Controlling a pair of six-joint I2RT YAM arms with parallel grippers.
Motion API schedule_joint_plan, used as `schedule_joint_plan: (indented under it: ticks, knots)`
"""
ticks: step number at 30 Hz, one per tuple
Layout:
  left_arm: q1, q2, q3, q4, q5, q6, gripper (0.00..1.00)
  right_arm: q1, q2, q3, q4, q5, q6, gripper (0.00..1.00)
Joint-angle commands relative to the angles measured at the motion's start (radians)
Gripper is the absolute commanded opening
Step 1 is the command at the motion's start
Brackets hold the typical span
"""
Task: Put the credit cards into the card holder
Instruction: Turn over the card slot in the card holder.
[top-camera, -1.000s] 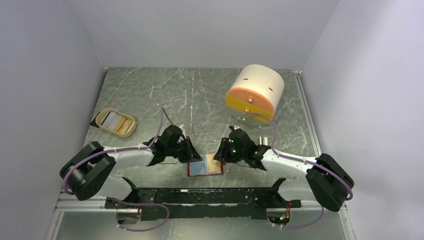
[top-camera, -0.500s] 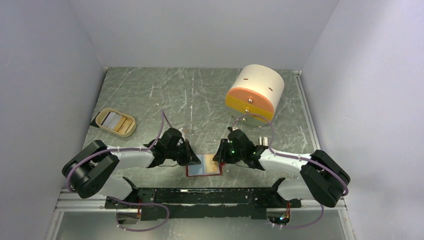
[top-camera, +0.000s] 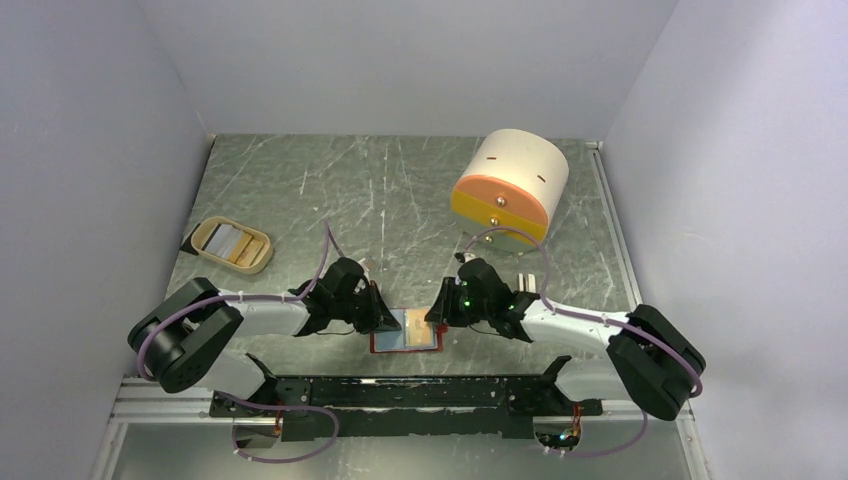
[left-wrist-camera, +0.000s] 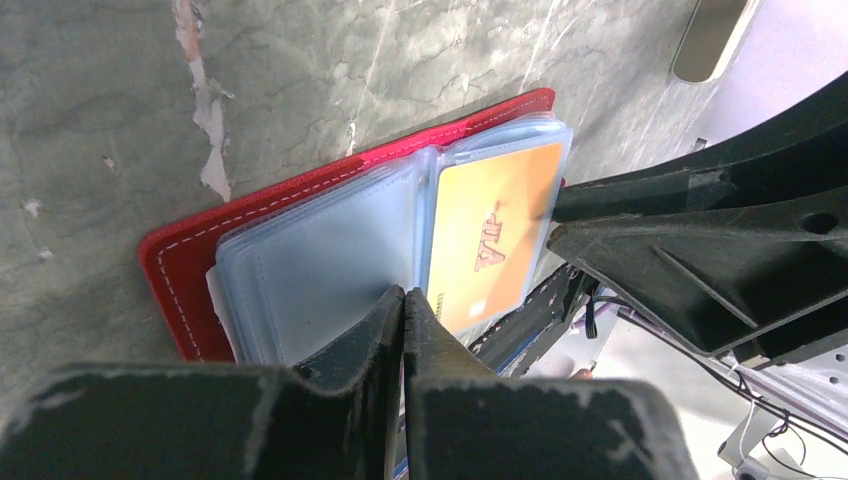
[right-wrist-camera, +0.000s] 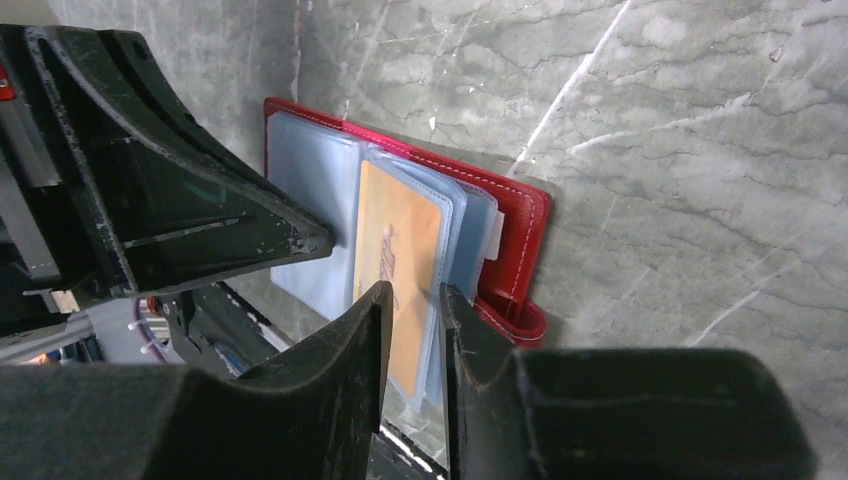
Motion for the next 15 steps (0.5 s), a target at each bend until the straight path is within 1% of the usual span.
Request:
schedule_joint_plan:
  ticks: [1,5,7,10,13,15]
  knots:
    - [-0.007,-0.003,0.009,0.017,-0.009,0.0,0.09,0.008,-0.032,0.008,0.01,-0.011,0.002,0.26]
    - [-0.005,-0.036,0.011,-0.002,-0.019,-0.005,0.09,0.01,-0.023,0.016,0.021,-0.03,0.003,0.23]
    - [-0.007,-0.049,0.013,-0.013,-0.024,-0.006,0.09,0.009,-0.017,0.009,0.05,-0.052,0.013,0.21]
    - [-0.005,-0.06,0.004,-0.003,-0.019,-0.017,0.09,0.01,-0.002,-0.014,0.105,-0.092,0.033,0.21]
    - [-0.005,-0.078,0.009,-0.02,-0.011,-0.02,0.11,0.009,0.004,-0.019,0.117,-0.107,0.041,0.24]
    - [0.003,-0.105,0.037,-0.092,-0.026,0.003,0.13,0.009,0.0,-0.02,0.114,-0.1,0.041,0.27]
